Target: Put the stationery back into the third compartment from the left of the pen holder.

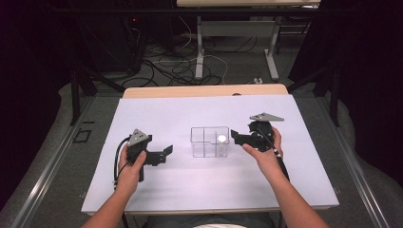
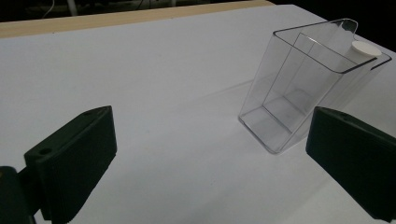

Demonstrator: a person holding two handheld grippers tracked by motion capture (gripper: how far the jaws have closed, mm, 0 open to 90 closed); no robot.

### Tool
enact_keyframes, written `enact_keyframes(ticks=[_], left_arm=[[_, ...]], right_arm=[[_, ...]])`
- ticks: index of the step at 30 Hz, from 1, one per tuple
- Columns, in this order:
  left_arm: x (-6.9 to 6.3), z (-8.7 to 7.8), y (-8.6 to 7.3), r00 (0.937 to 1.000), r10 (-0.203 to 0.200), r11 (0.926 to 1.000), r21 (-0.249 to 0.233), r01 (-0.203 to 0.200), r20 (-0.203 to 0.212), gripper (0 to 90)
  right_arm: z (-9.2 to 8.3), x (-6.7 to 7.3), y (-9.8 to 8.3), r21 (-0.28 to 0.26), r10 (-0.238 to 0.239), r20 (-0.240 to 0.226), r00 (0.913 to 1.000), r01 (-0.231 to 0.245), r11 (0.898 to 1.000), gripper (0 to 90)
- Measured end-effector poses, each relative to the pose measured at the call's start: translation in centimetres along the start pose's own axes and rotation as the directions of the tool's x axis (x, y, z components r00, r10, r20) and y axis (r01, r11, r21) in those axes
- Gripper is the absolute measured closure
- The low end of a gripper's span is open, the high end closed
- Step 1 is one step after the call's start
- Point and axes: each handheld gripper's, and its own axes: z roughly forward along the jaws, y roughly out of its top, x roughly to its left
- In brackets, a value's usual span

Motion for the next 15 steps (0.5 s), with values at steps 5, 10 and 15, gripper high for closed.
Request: enact_keyframes(ticks=[5,10,15], left_arm=[[0.1,0.1,-0.1,1.0,-0.001,1.0,0.001,0.001,-0.003,1.7],[0.3,0.0,-0.1,0.9999,-0.004,1.0,0.009,0.004,-0.013,1.7],[0.4,0.0,-0.1,0.9998,0.0,1.0,0.009,0.0,-0.02,1.7]], right_arm=[[-0.4,-1.4,-0.1,0.007,-0.01,0.026,0.9996,0.01,1.0,15.4],[-0.7,-2.7,-0.4,0.01,0.001,0.048,0.9988,-0.001,1.0,14.8],[-0.9,-3.9,-1.0,0.024,-0.01,0.073,0.9973,0.008,1.0,14.5]])
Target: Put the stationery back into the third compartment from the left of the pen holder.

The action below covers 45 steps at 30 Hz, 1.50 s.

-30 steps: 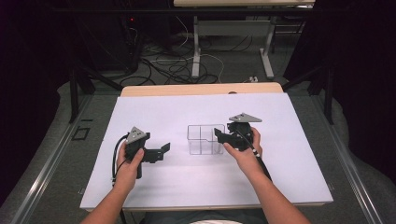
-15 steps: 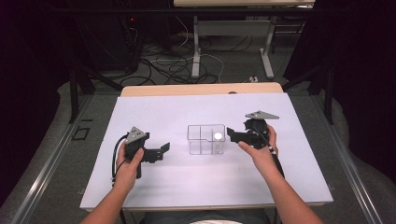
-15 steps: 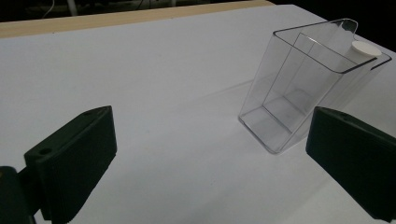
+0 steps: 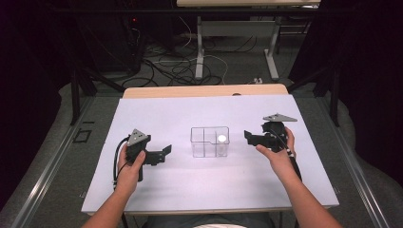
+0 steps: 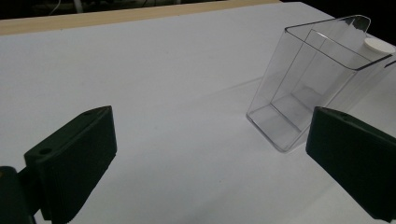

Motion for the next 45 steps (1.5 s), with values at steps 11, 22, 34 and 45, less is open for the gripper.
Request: enact_keyframes(ticks=[11,22,34,45], left_arm=[[0.3,-0.1,-0.2,0.9998,-0.007,1.0,0.002,0.007,-0.018,1.7],[0.4,-0.1,-0.2,0.9998,0.0,1.0,0.005,0.0,-0.02,1.7],[0.3,0.0,-0.2,0.9998,0.005,0.9999,0.009,-0.005,-0.017,1.7],[0.3,0.1,-0.2,0.9999,-0.002,1.0,0.01,0.002,-0.011,1.7]], right_arm=[[-0.3,-2.7,-1.8,0.02,0.034,0.051,0.9981,-0.035,0.999,11.0],[0.3,-4.4,-3.3,0.03,0.046,0.091,0.9948,-0.049,0.998,8.3],[0.9,-5.6,-4.6,0.064,0.08,0.112,0.9905,-0.088,0.994,7.8],[1.1,-6.2,-5.0,0.077,0.088,0.135,0.987,-0.099,0.992,7.8]])
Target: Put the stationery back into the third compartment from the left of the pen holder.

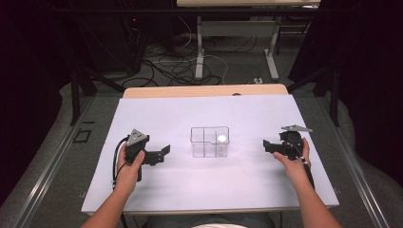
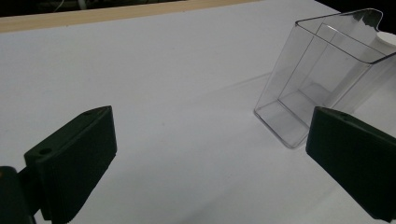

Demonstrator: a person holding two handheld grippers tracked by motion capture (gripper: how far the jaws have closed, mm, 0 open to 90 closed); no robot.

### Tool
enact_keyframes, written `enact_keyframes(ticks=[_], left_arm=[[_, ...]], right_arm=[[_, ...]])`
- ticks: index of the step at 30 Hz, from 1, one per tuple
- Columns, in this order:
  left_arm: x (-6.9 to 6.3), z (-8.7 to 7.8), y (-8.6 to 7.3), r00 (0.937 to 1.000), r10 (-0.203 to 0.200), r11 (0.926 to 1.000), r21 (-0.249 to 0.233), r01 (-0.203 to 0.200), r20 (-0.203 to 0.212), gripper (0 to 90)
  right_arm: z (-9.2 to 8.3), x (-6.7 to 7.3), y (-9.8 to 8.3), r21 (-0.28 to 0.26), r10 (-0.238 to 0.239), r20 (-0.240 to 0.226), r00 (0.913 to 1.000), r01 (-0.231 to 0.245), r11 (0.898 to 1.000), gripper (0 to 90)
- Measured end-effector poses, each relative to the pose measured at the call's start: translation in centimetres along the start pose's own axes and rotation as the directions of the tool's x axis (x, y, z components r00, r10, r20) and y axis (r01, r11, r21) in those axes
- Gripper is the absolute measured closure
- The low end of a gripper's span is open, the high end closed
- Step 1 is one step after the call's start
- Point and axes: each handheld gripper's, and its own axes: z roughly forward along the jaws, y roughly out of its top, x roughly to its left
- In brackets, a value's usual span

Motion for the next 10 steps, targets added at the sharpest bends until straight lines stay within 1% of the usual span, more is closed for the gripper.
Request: enact_keyframes(ticks=[1,2,5,6,10], left_arm=[[0.07,0.02,0.03,0.9999,0.012,0.9999,-0.003,-0.012,-0.001,1.7],[0.03,0.05,0.01,1.0,0.004,1.0,-0.004,-0.004,0.002,1.7],[0.02,0.07,0.02,1.0,0.006,1.0,0.001,-0.006,0.002,1.7],[0.05,0.06,0.03,0.9999,0.013,0.9999,0.002,-0.013,0.002,1.7],[-0.03,0.09,0.02,1.0,0.007,1.0,0.004,-0.007,0.002,1.7]], right_arm=[[0.02,0.02,-0.01,0.0,0.001,-0.001,1.0,-0.001,1.0,7.8],[0.03,0.05,-0.03,0.0,0.001,-0.001,1.0,-0.001,1.0,7.8],[0.04,0.14,-0.07,0.004,-0.001,-0.007,1.0,0.002,1.0,7.8],[0.05,0.16,-0.08,0.004,-0.001,-0.009,1.0,0.001,1.0,7.8],[0.18,0.1,-0.14,0.009,0.004,-0.008,1.0,-0.004,1.0,7.3]])
